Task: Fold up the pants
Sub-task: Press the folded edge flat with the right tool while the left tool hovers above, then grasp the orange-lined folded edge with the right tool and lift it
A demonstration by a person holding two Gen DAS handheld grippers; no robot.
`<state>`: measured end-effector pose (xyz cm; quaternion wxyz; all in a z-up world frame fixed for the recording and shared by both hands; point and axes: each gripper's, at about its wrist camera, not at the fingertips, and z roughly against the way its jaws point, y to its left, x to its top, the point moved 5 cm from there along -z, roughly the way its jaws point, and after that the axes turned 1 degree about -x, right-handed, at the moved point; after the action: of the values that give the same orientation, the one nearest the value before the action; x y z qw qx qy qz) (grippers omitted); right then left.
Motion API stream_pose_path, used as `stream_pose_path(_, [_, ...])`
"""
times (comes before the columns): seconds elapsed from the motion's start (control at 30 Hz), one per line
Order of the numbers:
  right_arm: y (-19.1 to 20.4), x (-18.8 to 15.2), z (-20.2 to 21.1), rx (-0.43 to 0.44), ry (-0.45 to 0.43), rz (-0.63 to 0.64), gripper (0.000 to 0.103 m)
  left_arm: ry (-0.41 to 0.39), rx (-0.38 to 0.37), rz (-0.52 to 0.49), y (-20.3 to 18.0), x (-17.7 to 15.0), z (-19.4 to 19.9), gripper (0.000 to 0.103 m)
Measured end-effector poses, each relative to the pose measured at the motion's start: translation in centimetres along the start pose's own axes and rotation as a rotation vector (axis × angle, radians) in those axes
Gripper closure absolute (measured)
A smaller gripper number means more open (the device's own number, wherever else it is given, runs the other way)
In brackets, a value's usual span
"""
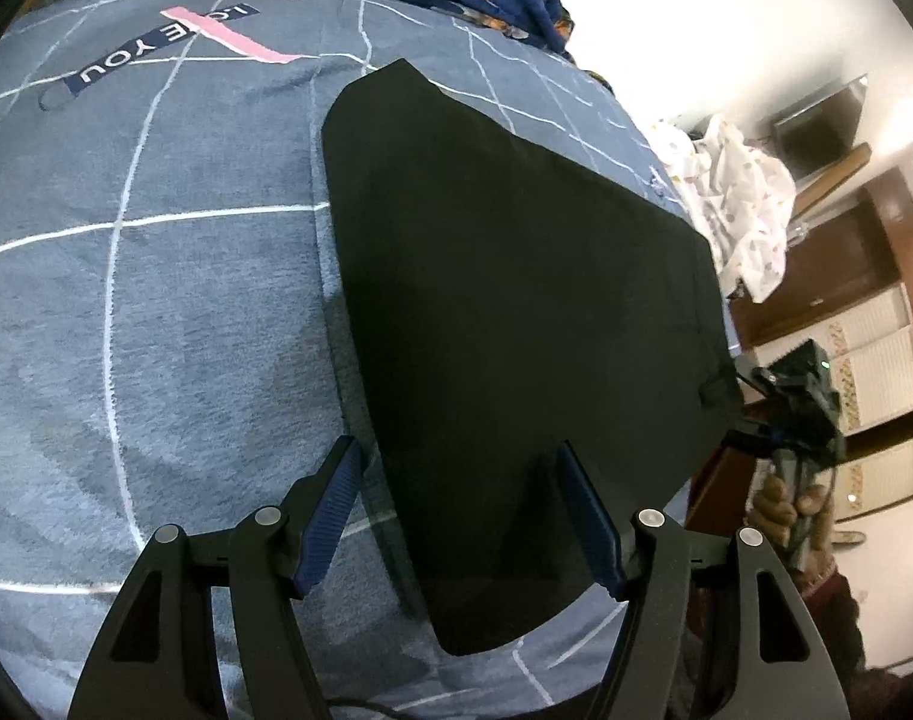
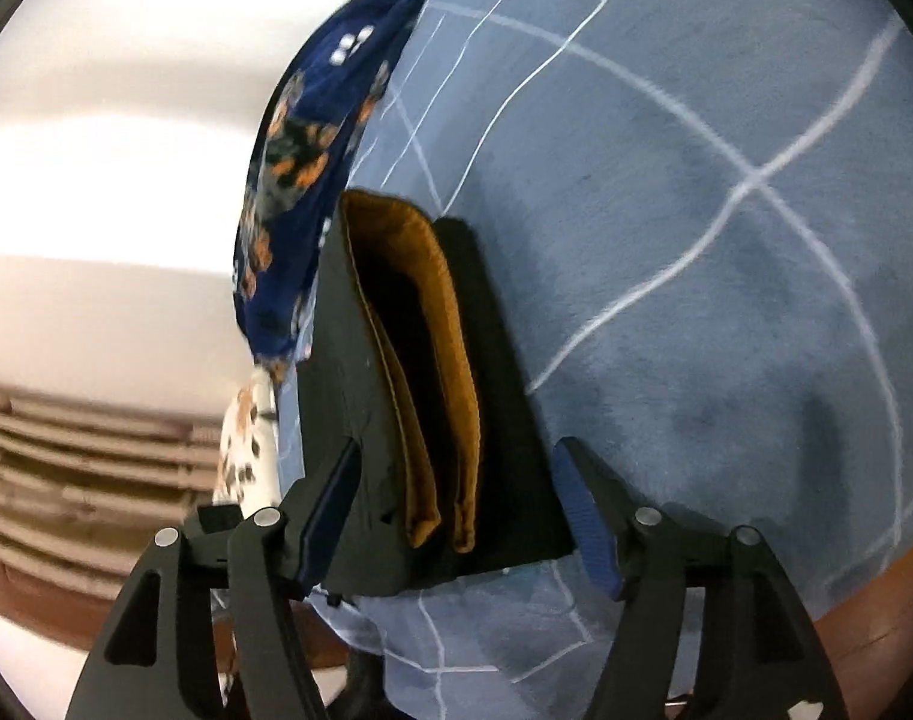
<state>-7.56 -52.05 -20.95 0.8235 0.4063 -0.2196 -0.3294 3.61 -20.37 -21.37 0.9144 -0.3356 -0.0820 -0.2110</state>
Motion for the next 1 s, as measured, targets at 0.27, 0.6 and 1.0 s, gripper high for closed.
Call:
stream_pose_path(0.27, [2.6, 1.4, -3.0, -0.006, 0.135, 0.154, 0.034, 0.023, -0.105, -0.002, 0.3, 0.9, -0.2, 0.036])
stream_pose_path(0.6, [4.3, 2.4, -5.7, 0.043, 0.279, 0.278, 0.030, 0.062, -0.209, -0.017, 0.1, 2.2, -1.3, 0.033])
stream_pose_path(1.0, [4.9, 2.7, -7.3, 0.029, 0.311, 0.341, 0.037, 0.034, -0.090, -0.098, -1.3, 2.2, -2.0, 0.058])
